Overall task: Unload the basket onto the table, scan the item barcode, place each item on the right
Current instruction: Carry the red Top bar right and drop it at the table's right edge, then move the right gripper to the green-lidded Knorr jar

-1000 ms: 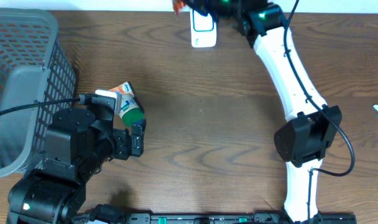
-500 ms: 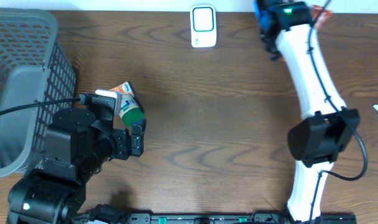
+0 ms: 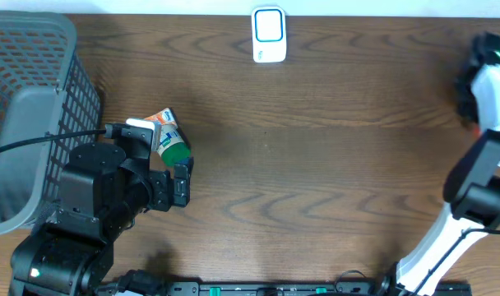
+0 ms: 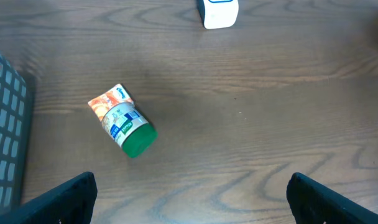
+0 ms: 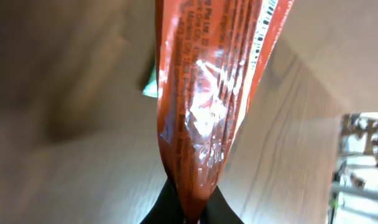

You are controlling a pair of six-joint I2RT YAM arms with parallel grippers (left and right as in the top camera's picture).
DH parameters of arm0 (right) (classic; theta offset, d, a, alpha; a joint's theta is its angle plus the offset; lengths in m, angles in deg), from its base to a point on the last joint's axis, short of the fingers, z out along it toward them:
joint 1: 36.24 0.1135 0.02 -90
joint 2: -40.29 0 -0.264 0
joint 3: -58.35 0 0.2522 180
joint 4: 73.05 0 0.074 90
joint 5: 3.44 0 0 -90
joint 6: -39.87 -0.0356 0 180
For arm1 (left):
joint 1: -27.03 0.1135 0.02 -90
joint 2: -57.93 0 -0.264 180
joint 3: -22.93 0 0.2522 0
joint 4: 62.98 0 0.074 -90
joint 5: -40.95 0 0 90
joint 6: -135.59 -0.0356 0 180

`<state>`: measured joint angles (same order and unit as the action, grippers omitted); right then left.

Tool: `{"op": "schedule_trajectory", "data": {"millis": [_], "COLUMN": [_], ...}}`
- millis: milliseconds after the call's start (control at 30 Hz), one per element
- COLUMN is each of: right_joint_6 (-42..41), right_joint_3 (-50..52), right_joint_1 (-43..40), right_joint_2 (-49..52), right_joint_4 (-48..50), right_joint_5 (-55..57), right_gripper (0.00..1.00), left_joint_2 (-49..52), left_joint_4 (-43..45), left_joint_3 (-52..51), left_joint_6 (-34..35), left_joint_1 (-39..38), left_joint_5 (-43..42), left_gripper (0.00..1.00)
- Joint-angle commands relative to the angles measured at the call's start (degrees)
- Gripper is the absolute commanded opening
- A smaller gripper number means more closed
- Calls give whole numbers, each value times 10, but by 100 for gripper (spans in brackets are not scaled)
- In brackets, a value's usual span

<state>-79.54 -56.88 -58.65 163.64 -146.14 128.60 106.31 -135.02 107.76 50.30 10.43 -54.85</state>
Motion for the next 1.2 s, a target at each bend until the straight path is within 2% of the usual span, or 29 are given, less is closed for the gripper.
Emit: {"op": "schedule_trajectory", "data": {"millis": [0, 133, 167, 233, 267, 433, 567, 633, 700, 833, 1000, 1100, 1167], "right_joint_6": [38, 38, 40, 67, 80, 94, 94, 93, 93, 85, 85, 89, 109], "right_joint_3": [32, 45, 44, 35, 25, -75, -169, -182, -182, -167, -146, -127, -120], "right_joint_1": [-32, -54, -57, -58, -57, -37, -9, 14, 35, 111, 231, 317, 377], "right_joint_2": [-12, -12, -12, -14, -17, -43, -71, -88, -90, -82, -75, -72, -66], "right_joint_4": [29, 43, 44, 42, 35, -27, -80, -75, -64, -59, -38, -1, 20], "right_joint_5": [-88, -128, -127, -127, -131, -206, -435, -605, -710, -839, -873, -826, -744], "right_gripper": [2, 1, 6, 55, 70, 84, 98, 99, 99, 99, 99, 98, 96], "left_joint_2": [-2, -2, -2, -2, -2, -2, -2, -2, -2, -2, -2, -2, -2], "left_joint_4": [0, 0, 0, 0, 0, 0, 0, 0, 0, 0, 0, 0, 0], "left_joint_3": [6, 6, 6, 6, 6, 6, 6, 6, 6, 6, 6, 6, 6], "left_joint_6": [1, 1, 1, 1, 1, 1, 1, 1, 1, 1, 1, 1, 1], "left_joint_1": [2, 2, 2, 2, 2, 2, 2, 2, 2, 2, 2, 2, 2], "left_joint_5": [5, 5, 5, 5, 5, 5, 5, 5, 5, 5, 5, 5, 5], "left_gripper": [98, 98, 98, 98, 98, 98, 98, 98, 98, 98, 98, 98, 98]}}
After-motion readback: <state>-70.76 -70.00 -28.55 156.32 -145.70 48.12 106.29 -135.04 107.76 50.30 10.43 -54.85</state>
